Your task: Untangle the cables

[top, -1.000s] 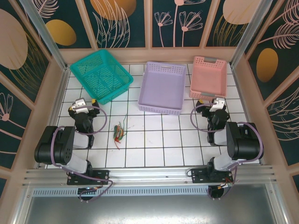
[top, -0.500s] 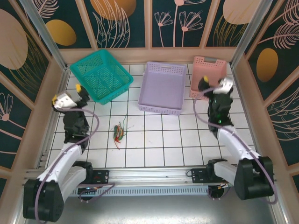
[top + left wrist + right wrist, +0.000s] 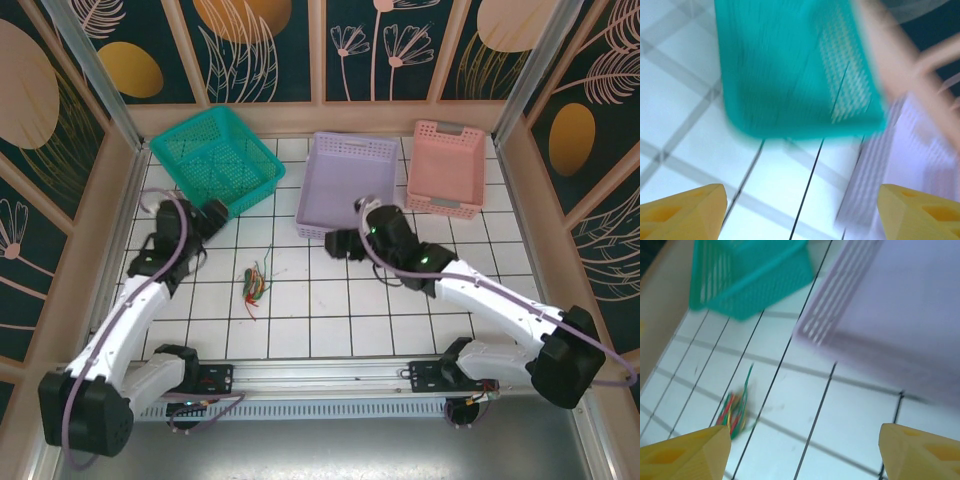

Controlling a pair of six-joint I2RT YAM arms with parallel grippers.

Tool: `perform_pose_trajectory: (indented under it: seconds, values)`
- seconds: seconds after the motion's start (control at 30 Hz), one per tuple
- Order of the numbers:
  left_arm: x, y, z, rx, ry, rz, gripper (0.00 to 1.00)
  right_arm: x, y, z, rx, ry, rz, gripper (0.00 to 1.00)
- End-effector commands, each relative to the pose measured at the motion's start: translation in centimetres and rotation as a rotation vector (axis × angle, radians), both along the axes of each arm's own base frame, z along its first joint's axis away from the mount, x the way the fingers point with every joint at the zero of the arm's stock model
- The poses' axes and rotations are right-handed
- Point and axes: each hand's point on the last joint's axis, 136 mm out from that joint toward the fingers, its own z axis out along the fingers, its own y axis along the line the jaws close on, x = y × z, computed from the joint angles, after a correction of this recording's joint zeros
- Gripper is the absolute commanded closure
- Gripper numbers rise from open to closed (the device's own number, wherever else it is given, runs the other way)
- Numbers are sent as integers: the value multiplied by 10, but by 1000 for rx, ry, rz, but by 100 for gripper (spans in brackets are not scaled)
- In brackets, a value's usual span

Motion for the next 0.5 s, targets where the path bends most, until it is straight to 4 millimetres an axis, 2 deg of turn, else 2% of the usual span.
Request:
perform_pose_trajectory:
  seconds: [0.0, 0.13, 0.23, 0.33, 0.47]
  values:
    - [-38, -42, -51, -173, 207, -164, 22, -23, 27, -4, 47, -25, 137, 22]
    - [-29, -64, -68, -238, 217, -261, 36, -36, 46, -16, 76, 51, 233, 23]
    - [-35, -58, -96, -162, 315, -265, 40, -37, 52, -23, 66, 90, 248, 24]
    - [-45, -52, -116, -118, 381, -273, 43, -37, 54, -20, 87, 93, 246, 24]
    - [-56, -49, -128, -82, 431, -283, 43, -36, 51, -22, 92, 98, 221, 24]
